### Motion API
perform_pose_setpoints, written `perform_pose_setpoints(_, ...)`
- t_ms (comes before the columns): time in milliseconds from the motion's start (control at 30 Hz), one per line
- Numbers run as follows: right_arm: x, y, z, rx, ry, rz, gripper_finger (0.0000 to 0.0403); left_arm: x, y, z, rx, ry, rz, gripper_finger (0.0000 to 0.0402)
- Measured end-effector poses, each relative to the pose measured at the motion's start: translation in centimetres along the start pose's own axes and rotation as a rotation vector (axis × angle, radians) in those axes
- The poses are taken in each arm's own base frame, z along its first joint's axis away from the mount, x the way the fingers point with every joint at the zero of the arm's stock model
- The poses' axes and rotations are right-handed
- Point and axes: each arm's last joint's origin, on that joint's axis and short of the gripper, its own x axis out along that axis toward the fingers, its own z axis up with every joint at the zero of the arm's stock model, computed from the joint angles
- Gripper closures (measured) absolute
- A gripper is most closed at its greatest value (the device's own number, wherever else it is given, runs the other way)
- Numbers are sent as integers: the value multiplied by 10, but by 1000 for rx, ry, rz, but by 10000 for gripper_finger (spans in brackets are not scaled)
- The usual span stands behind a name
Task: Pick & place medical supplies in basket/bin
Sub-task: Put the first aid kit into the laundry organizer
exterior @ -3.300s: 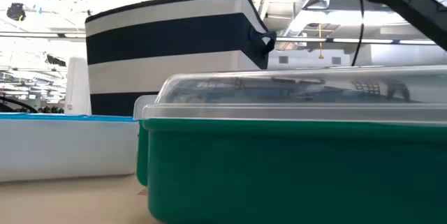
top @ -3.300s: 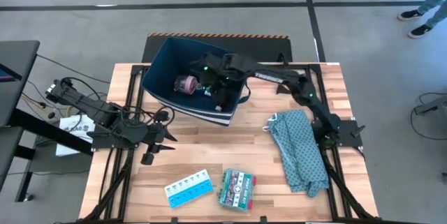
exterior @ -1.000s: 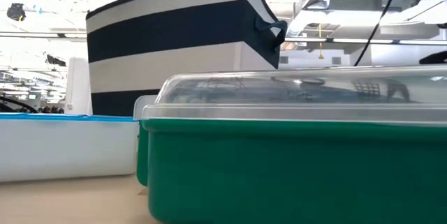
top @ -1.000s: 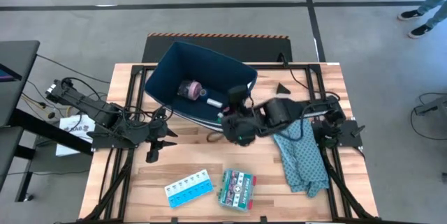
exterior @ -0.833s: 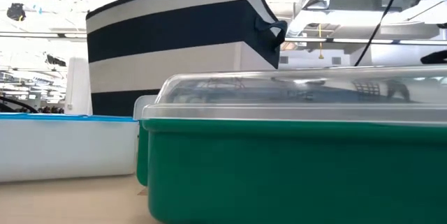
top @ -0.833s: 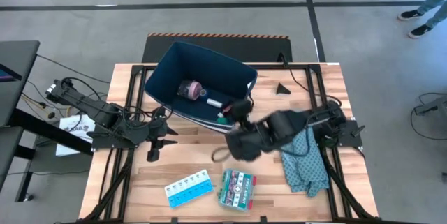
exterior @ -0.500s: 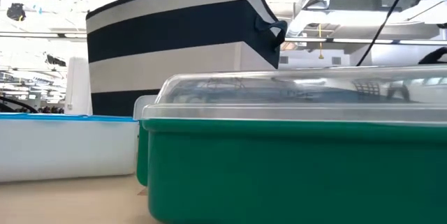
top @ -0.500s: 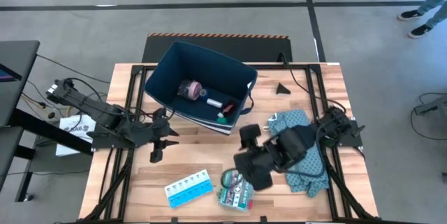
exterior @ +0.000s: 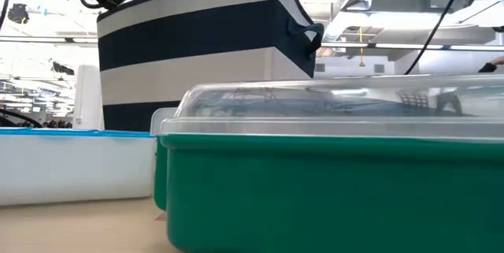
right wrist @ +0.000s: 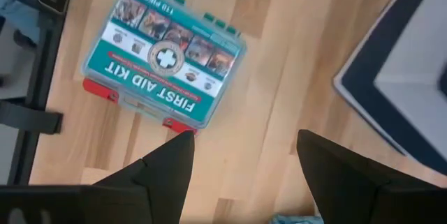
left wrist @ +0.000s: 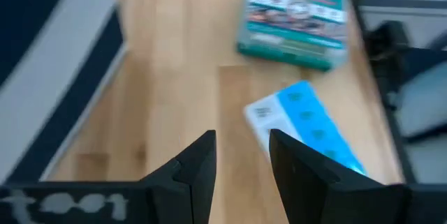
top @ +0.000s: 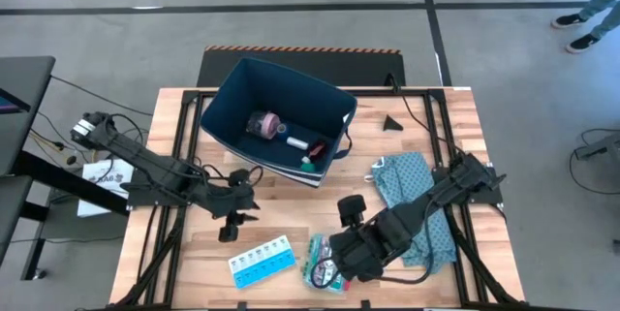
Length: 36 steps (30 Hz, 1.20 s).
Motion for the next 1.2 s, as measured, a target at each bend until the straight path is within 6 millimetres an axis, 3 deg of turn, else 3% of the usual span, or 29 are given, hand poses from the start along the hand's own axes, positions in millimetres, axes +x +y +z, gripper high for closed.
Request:
perform_pose_setpoints(167, 29, 20, -8, -43, 32, 16, 154, 0, -1, 2, 63, -14, -18, 280)
perform_pose_setpoints(400, 63, 58, -35, -130, 143, 76, 154, 0, 3, 3, 126, -35, 46, 280)
perform_pose_setpoints(533, 64, 68, -40, -218, 139, 85, 154, 0, 6, 4, 117, -36, 58, 280)
perform_pose_setpoints(767, 59, 81, -25, -421, -61, 252, 157, 1, 9, 7, 101, -56, 66, 280)
perform_pose_setpoints(967, 78, 80, -18, -480, -147, 336, 186, 1, 9, 8, 99, -63, 63, 280)
perform_pose_setpoints(1200, 108, 60, -25, -278, -45, 422, 219, 1, 9, 8, 79, -57, 44, 280)
